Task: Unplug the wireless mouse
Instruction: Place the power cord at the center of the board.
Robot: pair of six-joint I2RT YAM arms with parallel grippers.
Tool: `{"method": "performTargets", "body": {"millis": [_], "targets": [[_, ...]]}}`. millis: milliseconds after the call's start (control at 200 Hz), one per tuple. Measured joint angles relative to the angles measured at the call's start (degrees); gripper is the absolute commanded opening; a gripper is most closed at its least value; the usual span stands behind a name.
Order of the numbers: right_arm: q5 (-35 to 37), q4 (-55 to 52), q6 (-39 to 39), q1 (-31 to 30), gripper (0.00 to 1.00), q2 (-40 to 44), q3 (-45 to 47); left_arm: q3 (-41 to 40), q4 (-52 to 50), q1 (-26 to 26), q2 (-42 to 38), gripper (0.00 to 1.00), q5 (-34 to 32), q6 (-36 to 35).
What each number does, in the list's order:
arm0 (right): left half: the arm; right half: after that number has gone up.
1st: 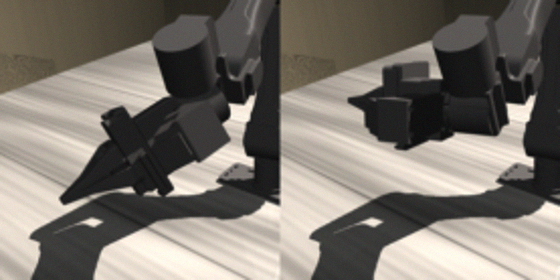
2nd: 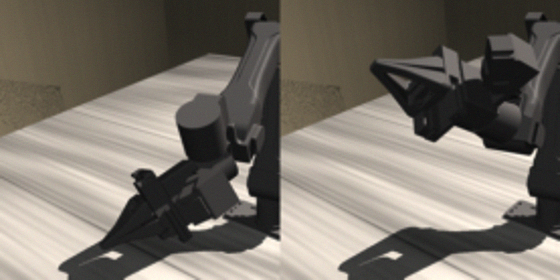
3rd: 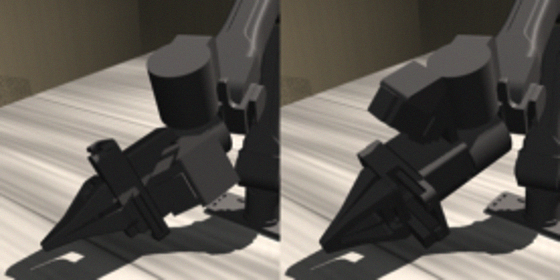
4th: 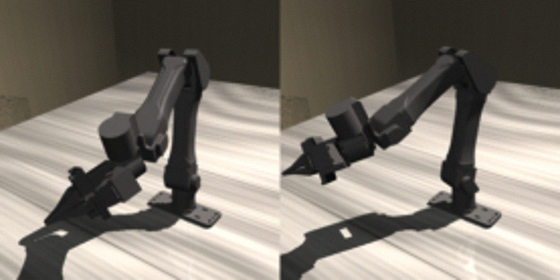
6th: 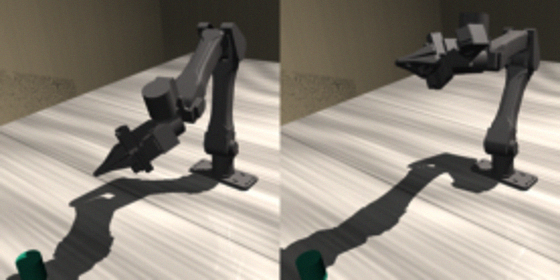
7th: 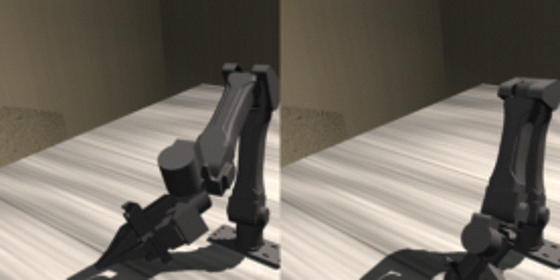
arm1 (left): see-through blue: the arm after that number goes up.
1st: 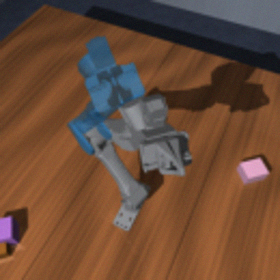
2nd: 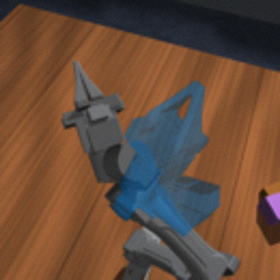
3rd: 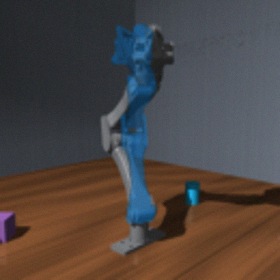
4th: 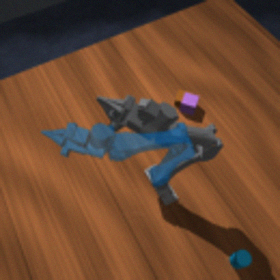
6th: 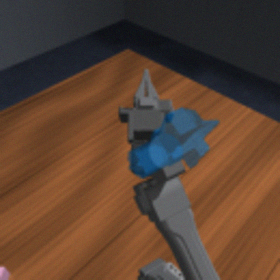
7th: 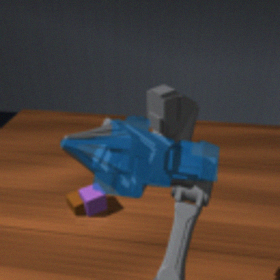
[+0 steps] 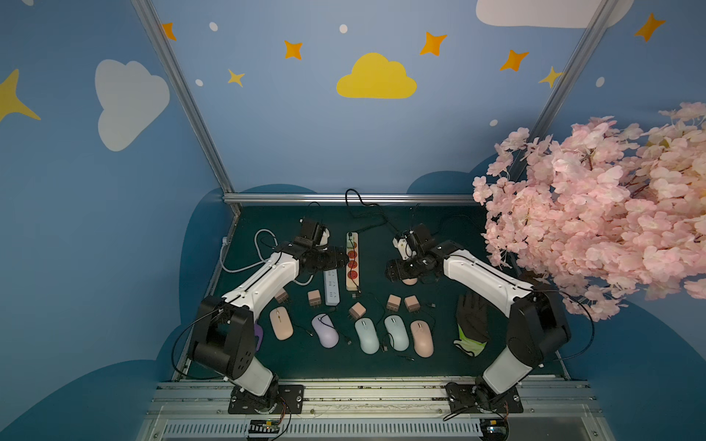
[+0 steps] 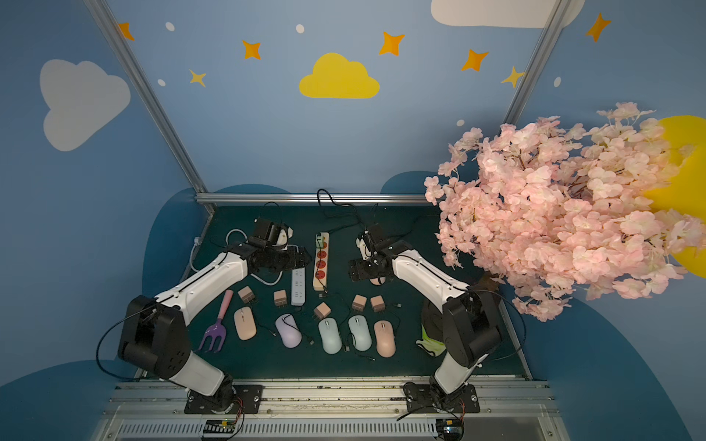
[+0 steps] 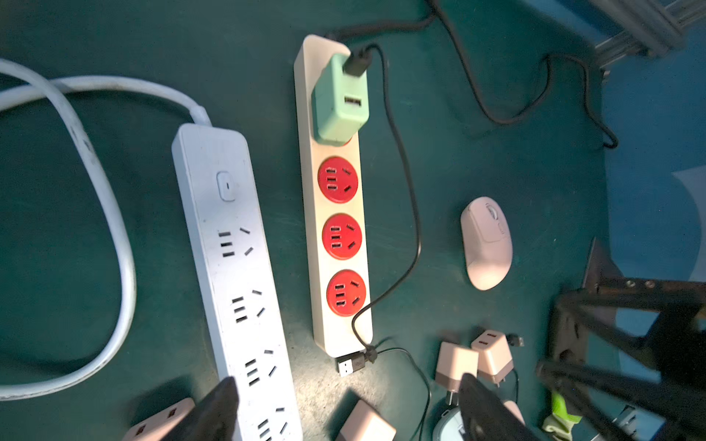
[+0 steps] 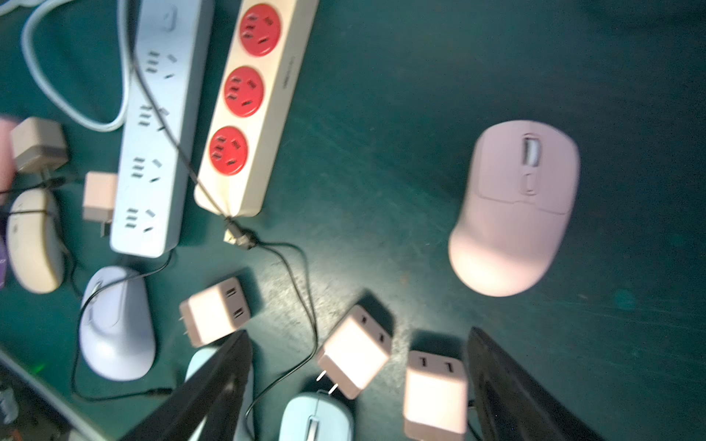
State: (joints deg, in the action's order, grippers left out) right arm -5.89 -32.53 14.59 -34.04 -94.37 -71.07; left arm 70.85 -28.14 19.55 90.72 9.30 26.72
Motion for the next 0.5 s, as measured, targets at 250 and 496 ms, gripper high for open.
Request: {"method": "performTargets", "body": {"millis": [250, 496], "targets": [[-0.6, 4.7, 1.6, 0.3, 0.86, 4.4, 7.5, 14.7, -5.1, 0.3, 8.3, 0.95, -3.3, -3.4], [-1.6, 7.9, 3.2, 0.4, 0.85, 6.3, 10.1, 31.7, -14.3, 2.7, 23.3, 0.88, -7.5, -7.5]]}}
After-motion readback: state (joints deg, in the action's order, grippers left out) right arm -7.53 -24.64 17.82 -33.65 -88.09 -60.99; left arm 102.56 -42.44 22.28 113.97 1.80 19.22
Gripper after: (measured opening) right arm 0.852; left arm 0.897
